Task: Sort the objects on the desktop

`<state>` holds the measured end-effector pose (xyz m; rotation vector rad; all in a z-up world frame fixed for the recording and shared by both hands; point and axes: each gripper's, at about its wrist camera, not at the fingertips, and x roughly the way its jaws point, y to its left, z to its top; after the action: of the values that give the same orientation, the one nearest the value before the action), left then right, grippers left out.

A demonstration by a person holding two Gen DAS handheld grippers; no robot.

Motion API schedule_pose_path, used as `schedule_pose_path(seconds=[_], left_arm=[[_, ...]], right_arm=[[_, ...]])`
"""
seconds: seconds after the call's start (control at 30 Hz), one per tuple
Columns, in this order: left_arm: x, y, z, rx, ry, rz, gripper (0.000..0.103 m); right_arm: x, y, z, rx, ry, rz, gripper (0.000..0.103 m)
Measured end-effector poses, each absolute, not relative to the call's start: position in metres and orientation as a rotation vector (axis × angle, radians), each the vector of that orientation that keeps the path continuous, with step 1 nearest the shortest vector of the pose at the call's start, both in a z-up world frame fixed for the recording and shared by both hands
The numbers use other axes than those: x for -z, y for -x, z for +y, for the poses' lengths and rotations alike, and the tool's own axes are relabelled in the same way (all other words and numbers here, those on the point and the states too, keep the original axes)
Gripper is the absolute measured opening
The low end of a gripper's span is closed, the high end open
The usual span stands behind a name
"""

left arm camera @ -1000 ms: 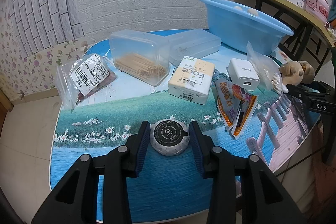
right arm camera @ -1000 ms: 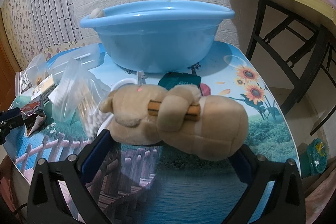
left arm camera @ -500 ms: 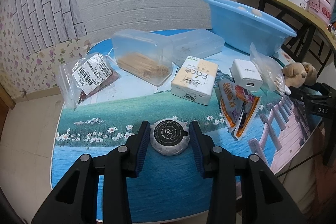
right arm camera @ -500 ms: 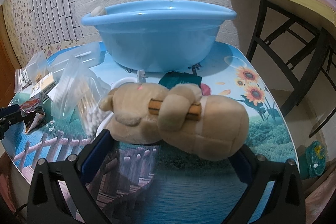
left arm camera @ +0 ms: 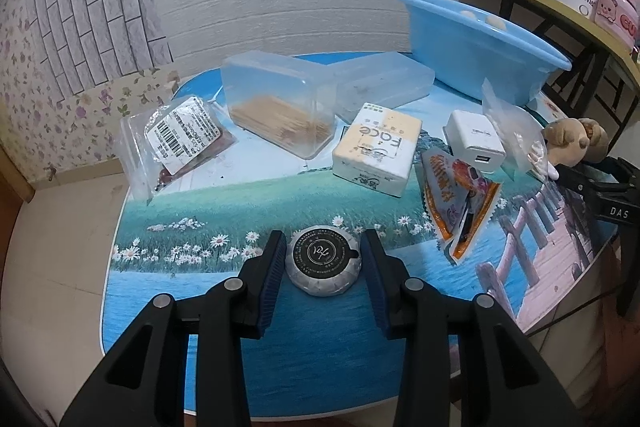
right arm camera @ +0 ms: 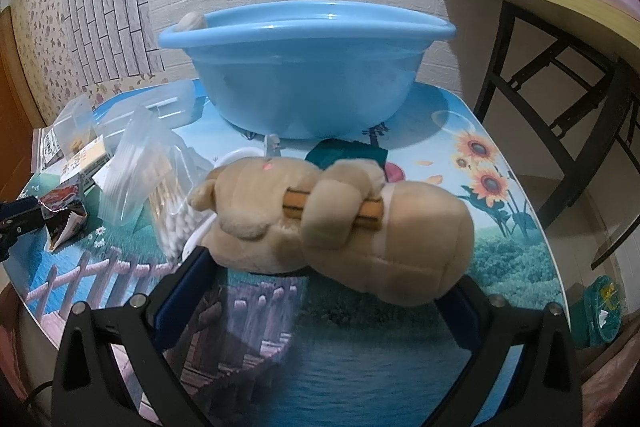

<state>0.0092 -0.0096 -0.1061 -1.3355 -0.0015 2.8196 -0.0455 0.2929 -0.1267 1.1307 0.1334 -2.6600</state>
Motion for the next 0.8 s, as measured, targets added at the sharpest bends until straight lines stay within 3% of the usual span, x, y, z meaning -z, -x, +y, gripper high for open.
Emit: schedule_pose_path(seconds=[0.6,0.7,0.73,0.77,0.8], left_arm=[[0.104,-0.022,0.001,-2.779,1.301,-0.022,0.037],[0.102,-0.024,-0.001,-2.781,1.289,-0.031,0.037],[0.100,-0.024,-0.001,-2.781,1.282,-0.038,0.037],[0.098,-0.024,-0.001,-2.781,1.275,-0.041,0.037],[0.097,-0.024,-0.001,-2.783,1.267,-0.041,0.037]], right_arm=[[0.123,0.042,0.291,2.665,-1.189,0.129,0.103],[0.119,0.036,0.297,2.667,-1.165,0.129,0.079],[0.118,0.034,0.300,2.679,-1.153,0.127,0.048],[0.116,0.033,0.304,2.689,-1.168,0.108,0.027],[0.115,0.033,0.307,2.679,-1.176,0.077,0.027]])
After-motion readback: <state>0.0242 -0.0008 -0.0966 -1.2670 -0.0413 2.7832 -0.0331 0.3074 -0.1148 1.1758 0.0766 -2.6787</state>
